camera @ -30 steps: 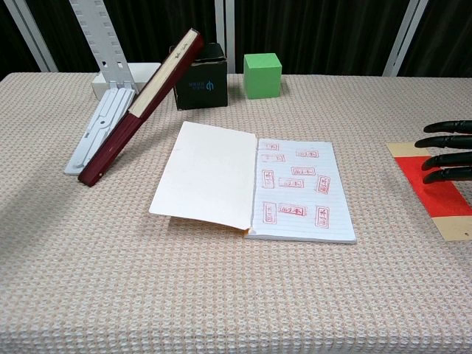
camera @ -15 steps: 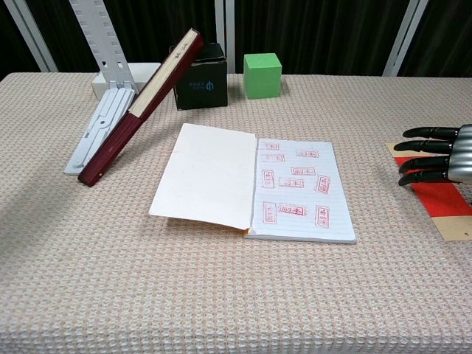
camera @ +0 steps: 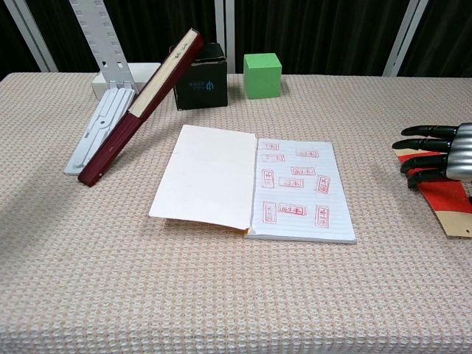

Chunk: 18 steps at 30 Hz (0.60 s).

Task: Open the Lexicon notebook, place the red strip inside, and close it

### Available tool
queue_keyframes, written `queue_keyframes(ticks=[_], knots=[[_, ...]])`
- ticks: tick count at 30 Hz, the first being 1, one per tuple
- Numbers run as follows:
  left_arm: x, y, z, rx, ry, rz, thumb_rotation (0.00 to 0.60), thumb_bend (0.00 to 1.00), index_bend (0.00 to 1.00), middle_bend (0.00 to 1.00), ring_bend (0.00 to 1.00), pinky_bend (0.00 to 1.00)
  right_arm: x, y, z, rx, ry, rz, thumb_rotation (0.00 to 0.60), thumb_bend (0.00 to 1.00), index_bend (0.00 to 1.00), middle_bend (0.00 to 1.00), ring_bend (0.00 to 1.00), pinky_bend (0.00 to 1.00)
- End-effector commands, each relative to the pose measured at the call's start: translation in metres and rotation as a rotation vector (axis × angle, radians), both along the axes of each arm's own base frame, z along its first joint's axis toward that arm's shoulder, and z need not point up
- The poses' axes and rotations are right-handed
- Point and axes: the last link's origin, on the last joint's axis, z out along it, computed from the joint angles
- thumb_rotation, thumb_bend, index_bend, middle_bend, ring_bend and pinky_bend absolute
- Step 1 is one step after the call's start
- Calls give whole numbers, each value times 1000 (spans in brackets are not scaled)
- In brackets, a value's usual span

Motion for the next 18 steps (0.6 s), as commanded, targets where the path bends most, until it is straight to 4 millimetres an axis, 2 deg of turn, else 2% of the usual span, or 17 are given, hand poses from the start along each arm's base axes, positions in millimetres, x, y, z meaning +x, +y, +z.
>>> queue_keyframes(ticks=[1,6,9,14,18], knots=[[0,0,0,1,2,0,600,23,270,134,82,121,2,-1,1,-7,-10,6,600,214,391,208,24,0],[1,0,2,2,5,0,600,23,270,134,82,121,14,-8,9,-34,-60,44,600,214,390,208,24,0],[2,0,1,-2,6,-1,600,22,270,134,82,121,30,-14,8,-40,-111,84,600,214,390,208,24,0],[4,1,1,-9,11,-4,600,23,270,134,82,121,66,-24,-11,-28,-208,133,600,214,387,208,24,0],[4,1,2,-9,15,-2,600,23,270,134,82,121,98,-25,-41,-12,-250,134,600,214,323,186,19,0]])
